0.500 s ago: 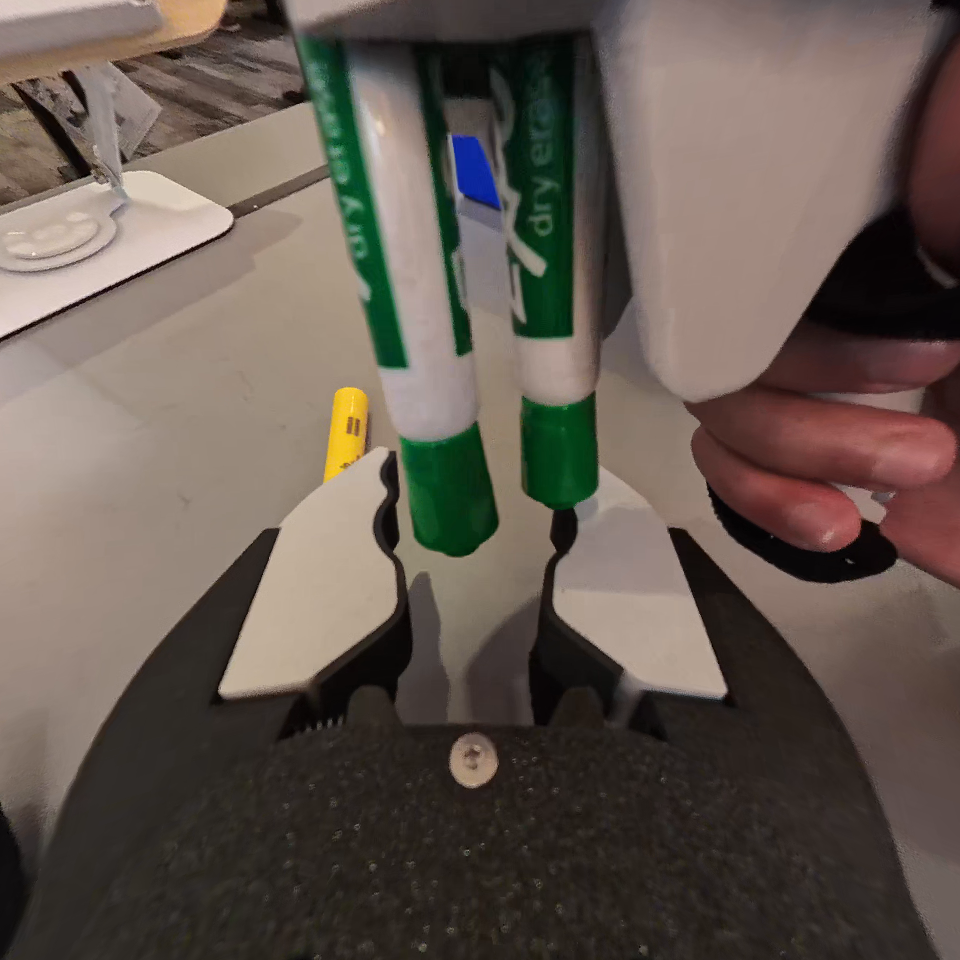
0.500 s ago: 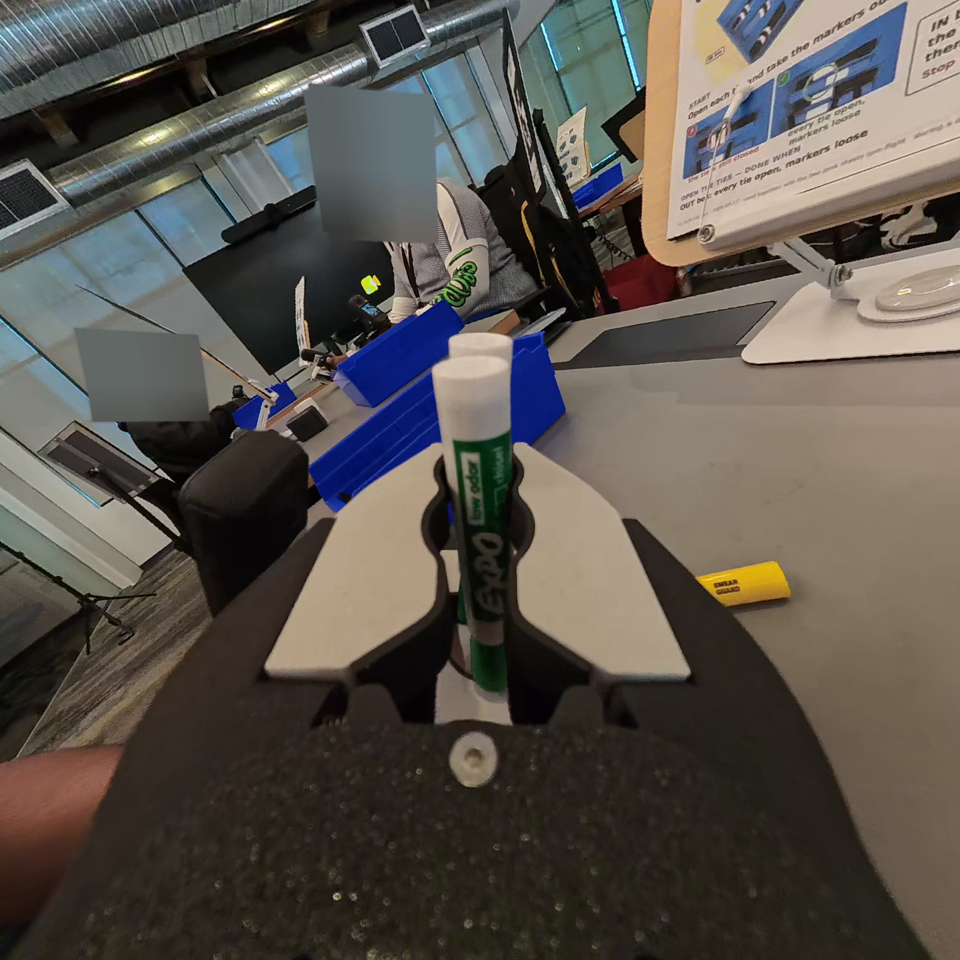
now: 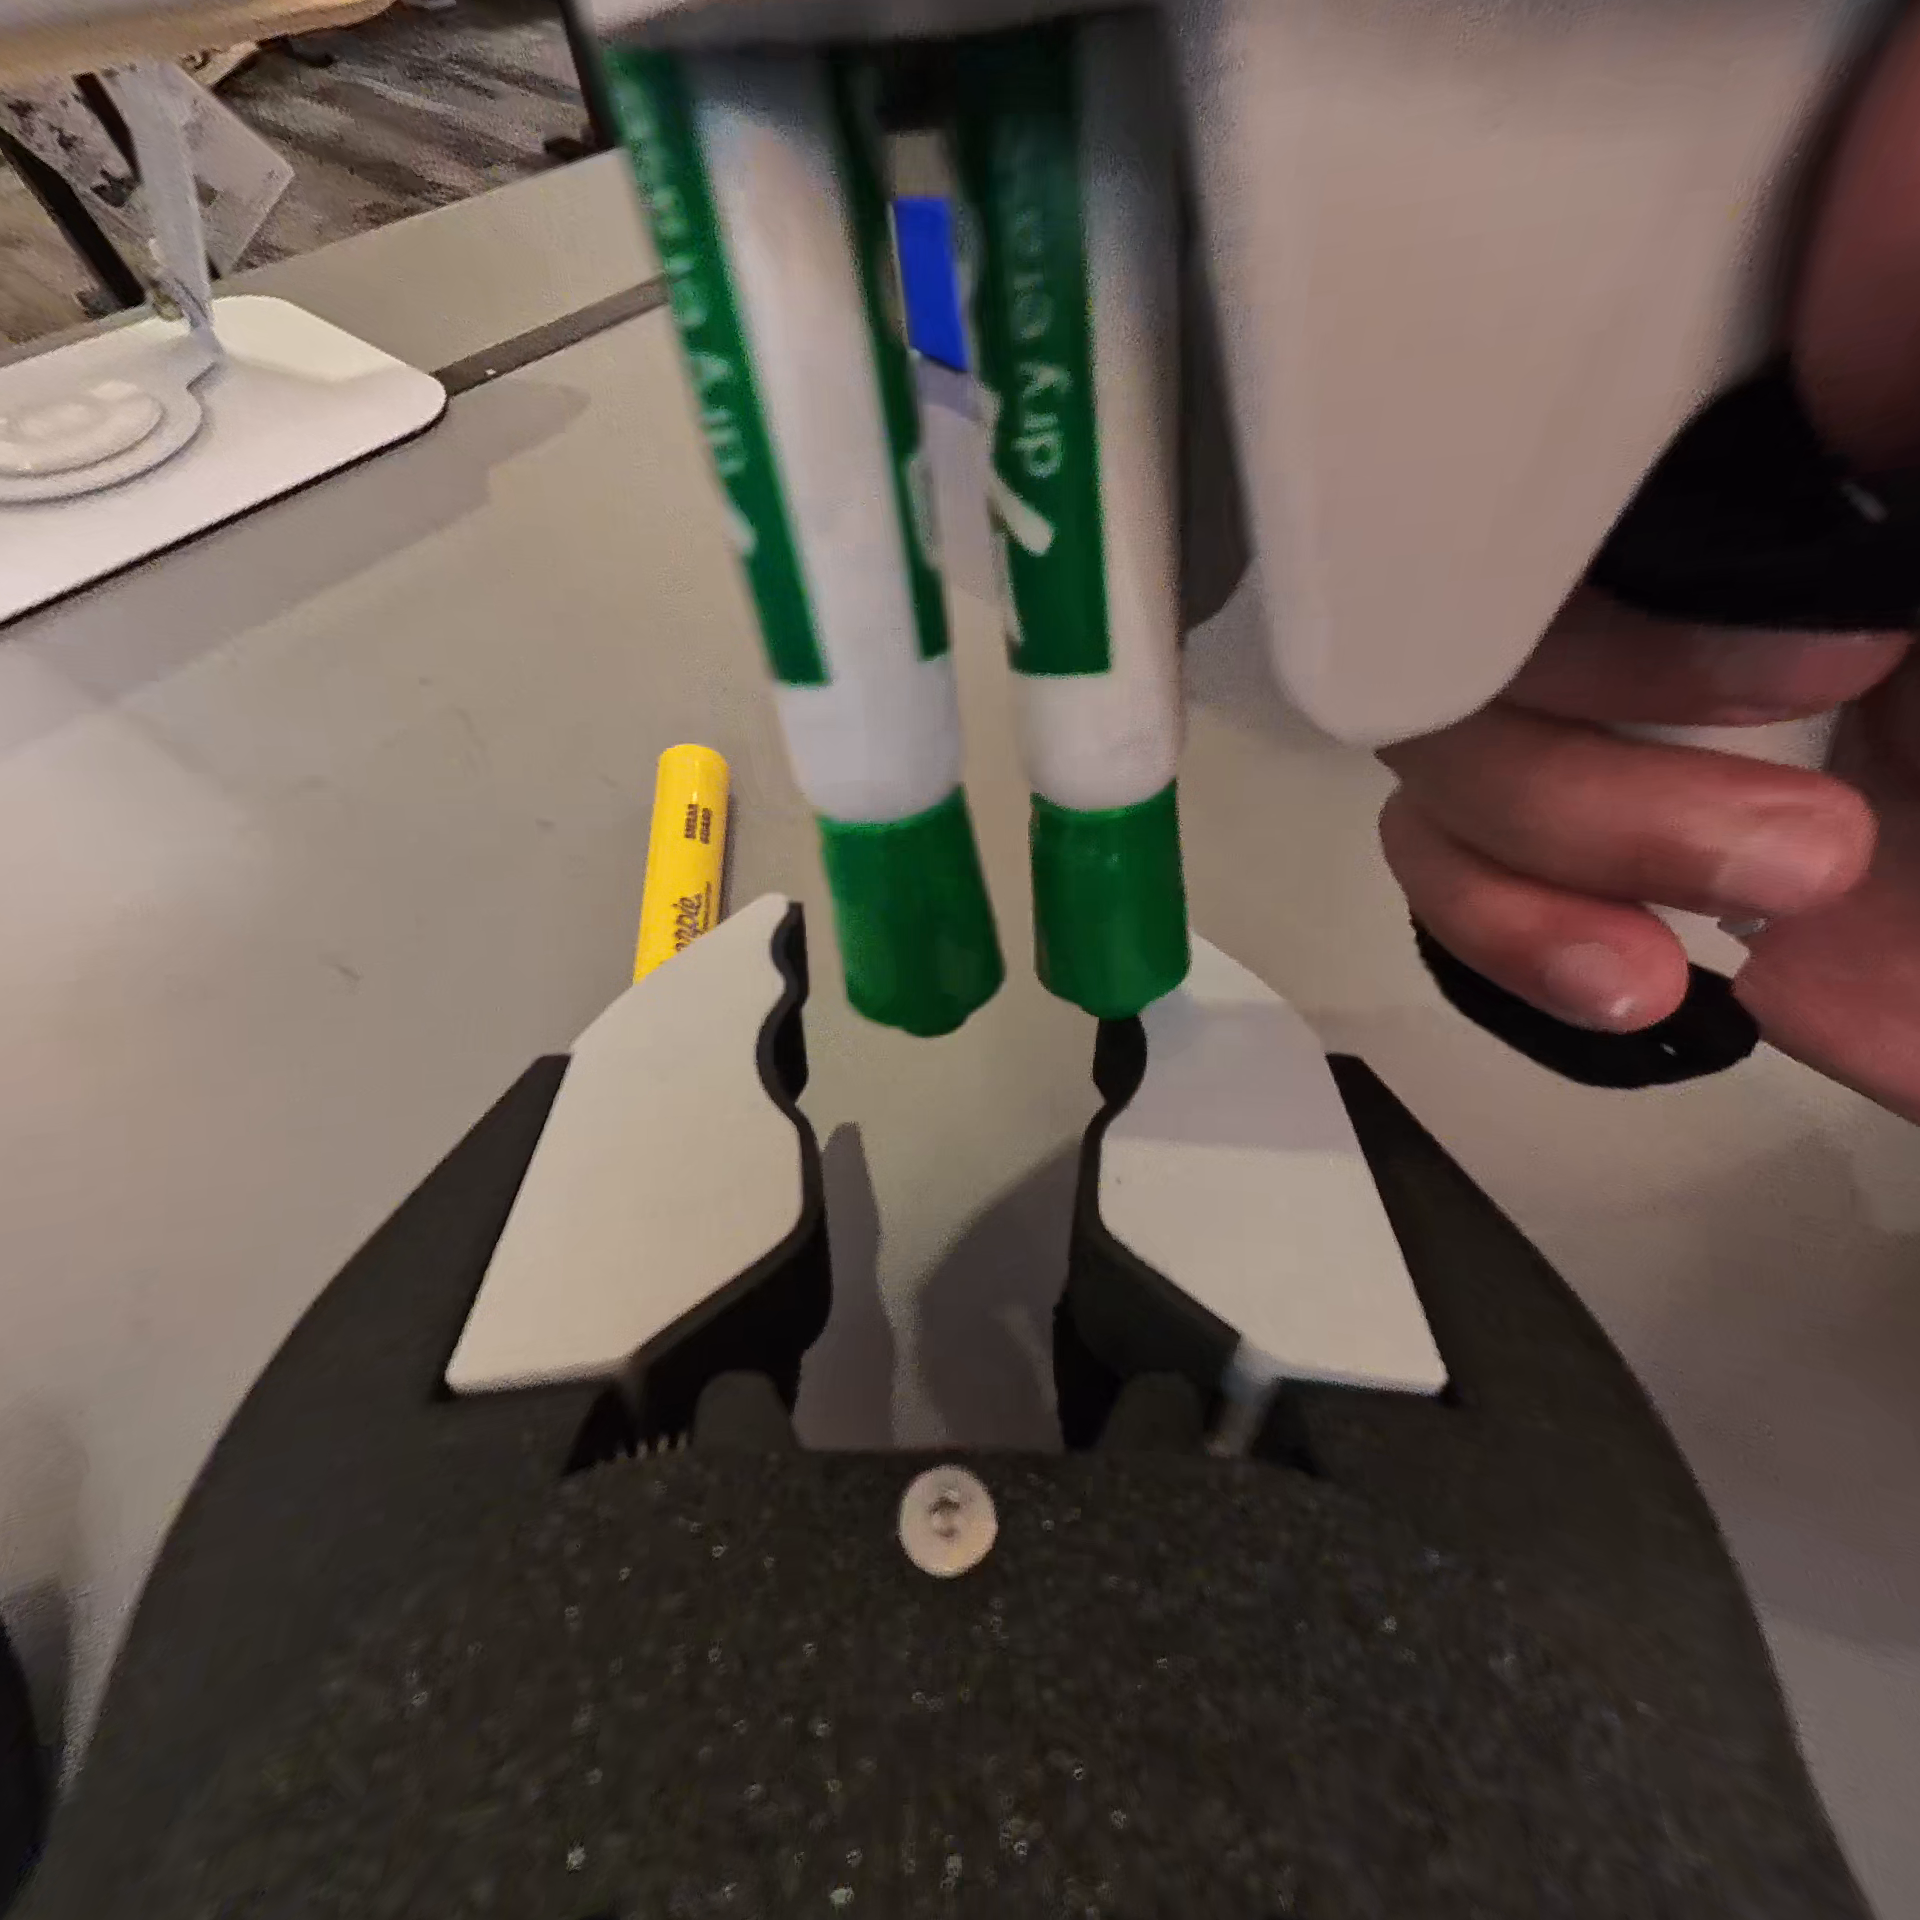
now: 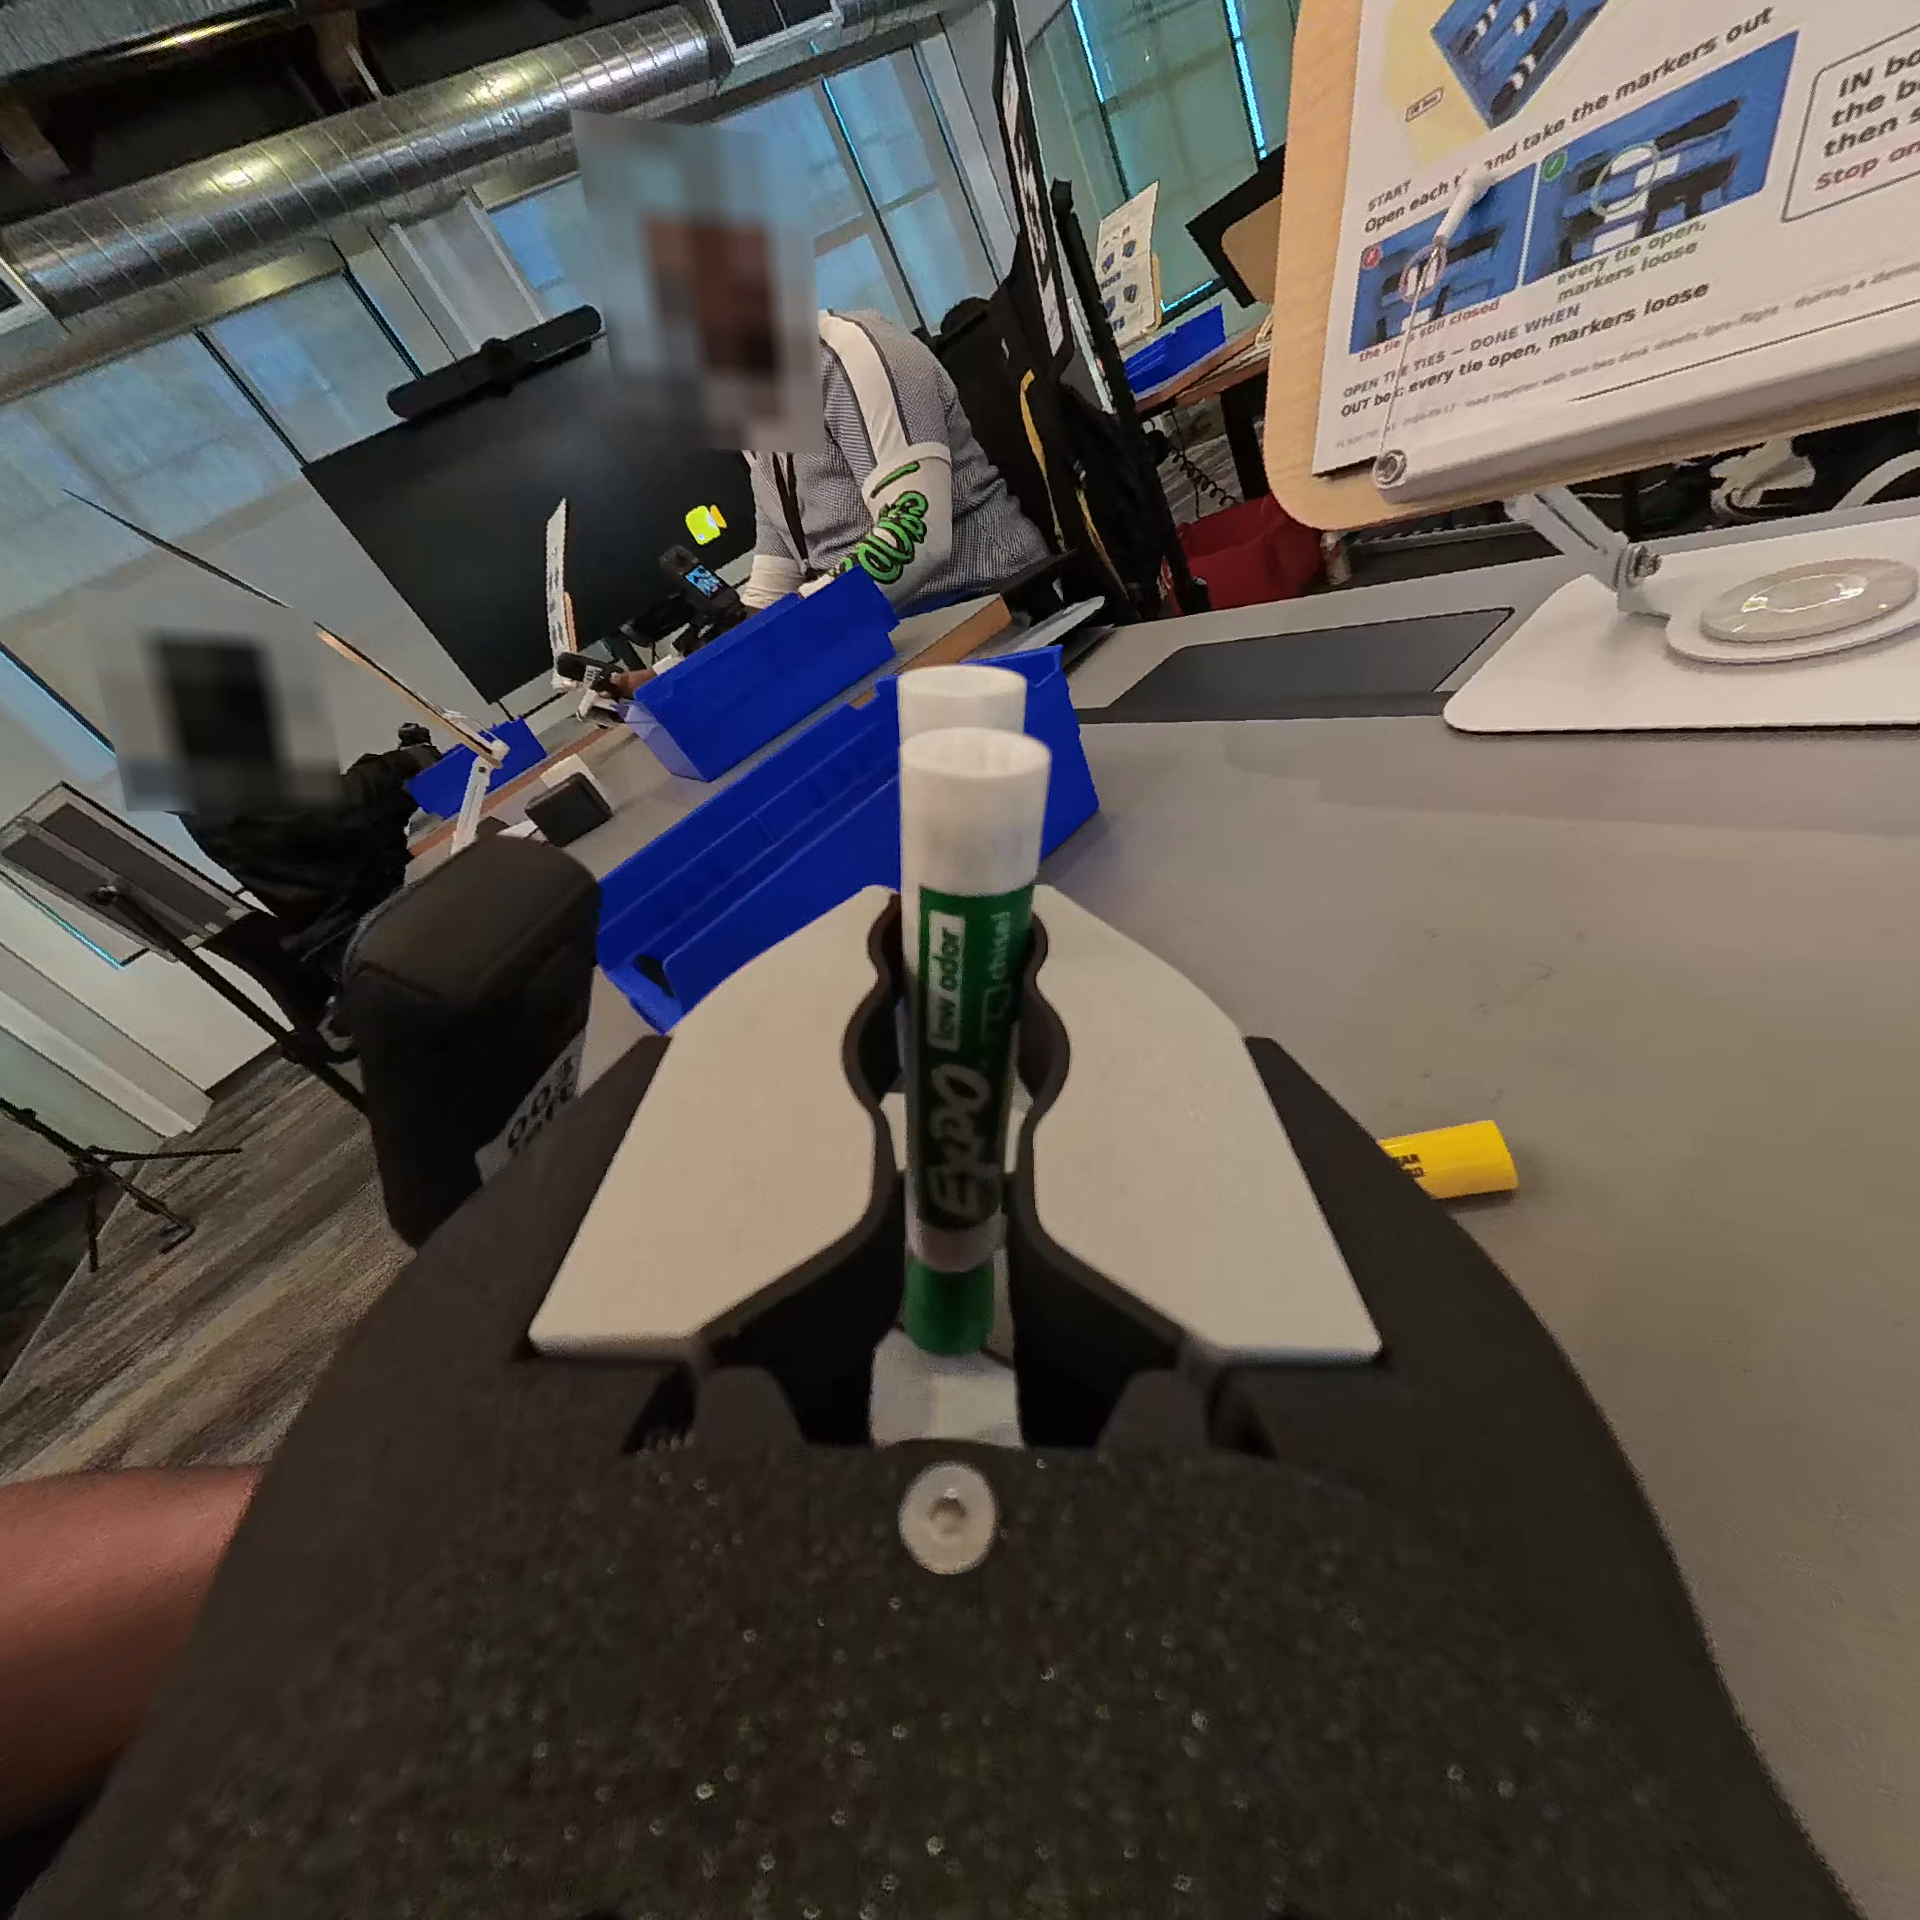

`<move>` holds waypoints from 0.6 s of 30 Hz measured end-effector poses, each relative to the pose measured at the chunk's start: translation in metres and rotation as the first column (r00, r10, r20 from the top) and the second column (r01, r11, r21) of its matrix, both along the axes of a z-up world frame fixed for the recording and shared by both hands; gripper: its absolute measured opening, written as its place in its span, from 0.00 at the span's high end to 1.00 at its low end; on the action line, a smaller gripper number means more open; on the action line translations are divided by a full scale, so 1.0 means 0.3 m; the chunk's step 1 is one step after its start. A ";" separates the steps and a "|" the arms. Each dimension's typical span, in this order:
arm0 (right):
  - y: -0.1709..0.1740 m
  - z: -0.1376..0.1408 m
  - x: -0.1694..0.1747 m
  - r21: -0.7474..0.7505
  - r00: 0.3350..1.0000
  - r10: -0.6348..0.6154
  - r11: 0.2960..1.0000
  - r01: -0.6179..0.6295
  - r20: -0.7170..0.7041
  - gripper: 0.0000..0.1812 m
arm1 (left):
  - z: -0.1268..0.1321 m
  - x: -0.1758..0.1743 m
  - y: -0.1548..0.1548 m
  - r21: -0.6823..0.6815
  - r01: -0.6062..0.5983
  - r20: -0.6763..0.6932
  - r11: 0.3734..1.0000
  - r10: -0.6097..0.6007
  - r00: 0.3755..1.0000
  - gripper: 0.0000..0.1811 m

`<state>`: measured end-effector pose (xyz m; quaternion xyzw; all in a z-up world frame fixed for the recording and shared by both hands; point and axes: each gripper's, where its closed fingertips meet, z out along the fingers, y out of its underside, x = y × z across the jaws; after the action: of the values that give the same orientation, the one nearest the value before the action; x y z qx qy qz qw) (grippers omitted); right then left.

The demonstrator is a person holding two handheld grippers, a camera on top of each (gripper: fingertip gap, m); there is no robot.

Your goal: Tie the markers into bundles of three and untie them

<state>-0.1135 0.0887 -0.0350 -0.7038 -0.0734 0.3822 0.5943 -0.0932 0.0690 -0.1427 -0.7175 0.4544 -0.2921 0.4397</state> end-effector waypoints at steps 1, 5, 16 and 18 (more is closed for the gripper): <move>0.000 -0.003 0.003 -0.004 1.000 -0.004 1.000 0.004 0.002 0.90 | -0.001 -0.010 0.009 -0.014 -0.014 0.003 1.000 0.015 1.000 0.72; 0.006 -0.024 0.003 -0.033 0.999 -0.004 0.999 0.003 -0.033 0.90 | -0.010 -0.022 0.023 -0.113 -0.037 0.031 0.993 0.041 0.999 0.72; 0.051 -0.093 0.040 -0.183 0.996 -0.060 0.982 0.048 -0.060 0.90 | -0.039 -0.041 0.001 -0.192 -0.036 0.001 0.981 0.037 0.999 0.71; 0.059 -0.114 0.043 -0.257 0.995 -0.062 0.966 0.039 -0.084 0.90 | -0.042 -0.048 -0.003 -0.214 -0.042 0.003 0.976 0.044 0.999 0.72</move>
<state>-0.1004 0.1063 -0.0692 -0.7578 0.0214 0.4049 0.5111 -0.1076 0.0680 -0.1554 -0.7691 0.4032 -0.3326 0.3679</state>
